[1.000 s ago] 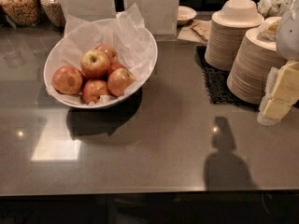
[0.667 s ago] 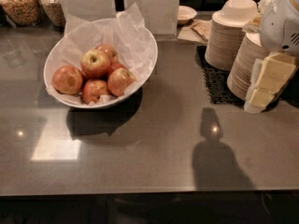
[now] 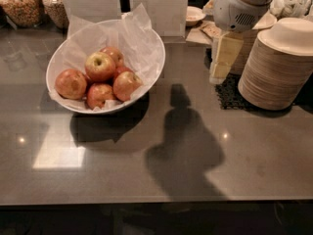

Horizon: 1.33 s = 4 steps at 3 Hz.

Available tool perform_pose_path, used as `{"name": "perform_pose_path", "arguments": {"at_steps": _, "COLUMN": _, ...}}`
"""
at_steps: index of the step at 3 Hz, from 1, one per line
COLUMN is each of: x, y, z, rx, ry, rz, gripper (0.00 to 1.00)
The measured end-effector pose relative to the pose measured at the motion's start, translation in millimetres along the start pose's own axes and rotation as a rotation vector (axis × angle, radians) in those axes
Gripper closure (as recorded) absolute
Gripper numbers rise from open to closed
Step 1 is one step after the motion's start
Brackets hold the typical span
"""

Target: Pick apple from white bowl

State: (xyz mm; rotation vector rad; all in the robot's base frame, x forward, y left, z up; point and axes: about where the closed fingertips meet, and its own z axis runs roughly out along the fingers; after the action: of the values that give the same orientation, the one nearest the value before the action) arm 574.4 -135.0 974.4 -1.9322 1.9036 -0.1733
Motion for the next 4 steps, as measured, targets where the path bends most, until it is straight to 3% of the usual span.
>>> {"name": "perform_pose_path", "arguments": {"at_steps": 2, "x": -30, "y": -42, "z": 30, "rx": 0.01, "ry": -0.034, "rz": -0.091, "gripper": 0.0}}
{"name": "perform_pose_path", "arguments": {"at_steps": 3, "x": -30, "y": -42, "z": 30, "rx": 0.01, "ry": -0.034, "rz": -0.091, "gripper": 0.0}}
{"name": "perform_pose_path", "arguments": {"at_steps": 4, "x": -44, "y": -39, "z": 25, "rx": -0.036, "ry": -0.136, "rz": -0.123, "gripper": 0.0}}
